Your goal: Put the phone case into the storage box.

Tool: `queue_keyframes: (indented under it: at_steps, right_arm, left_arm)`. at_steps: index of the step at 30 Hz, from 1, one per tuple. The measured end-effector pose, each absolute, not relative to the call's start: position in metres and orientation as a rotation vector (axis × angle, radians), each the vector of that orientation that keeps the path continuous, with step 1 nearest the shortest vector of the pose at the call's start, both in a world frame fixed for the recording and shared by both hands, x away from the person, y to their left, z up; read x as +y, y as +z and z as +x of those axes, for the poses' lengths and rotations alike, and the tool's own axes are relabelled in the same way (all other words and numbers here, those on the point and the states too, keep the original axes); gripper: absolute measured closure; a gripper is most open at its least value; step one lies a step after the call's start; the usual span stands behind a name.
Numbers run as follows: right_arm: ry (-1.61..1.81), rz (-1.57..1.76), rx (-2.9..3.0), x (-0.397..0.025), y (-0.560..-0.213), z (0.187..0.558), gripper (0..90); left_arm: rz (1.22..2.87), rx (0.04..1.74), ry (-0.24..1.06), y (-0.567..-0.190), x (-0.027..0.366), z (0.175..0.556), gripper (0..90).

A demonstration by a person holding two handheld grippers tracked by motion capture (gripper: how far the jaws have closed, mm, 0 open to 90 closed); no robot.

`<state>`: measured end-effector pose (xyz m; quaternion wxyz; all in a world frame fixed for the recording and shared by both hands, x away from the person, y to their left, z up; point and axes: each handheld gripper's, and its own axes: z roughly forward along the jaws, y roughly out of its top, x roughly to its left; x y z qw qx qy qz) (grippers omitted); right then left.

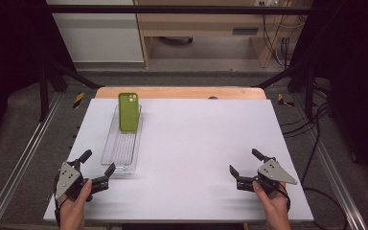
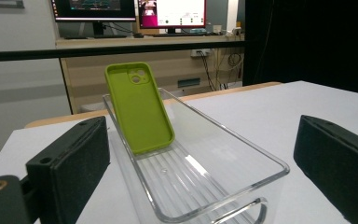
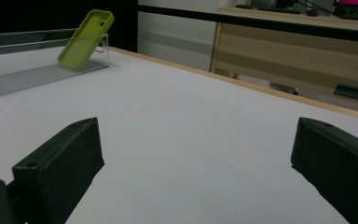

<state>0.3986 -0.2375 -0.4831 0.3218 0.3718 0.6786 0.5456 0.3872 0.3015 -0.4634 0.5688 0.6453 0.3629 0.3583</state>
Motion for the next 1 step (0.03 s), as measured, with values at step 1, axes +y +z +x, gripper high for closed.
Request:
queue_keyframes:
  at_steps: [1]
  right_arm:
    - [1.425,0.983,1.779,-0.2385,-0.4837,0.3996,2.3]
  left_arm:
    - [1.514,0.856,0.842,-0.4640,0.3005,0.3863,2.9]
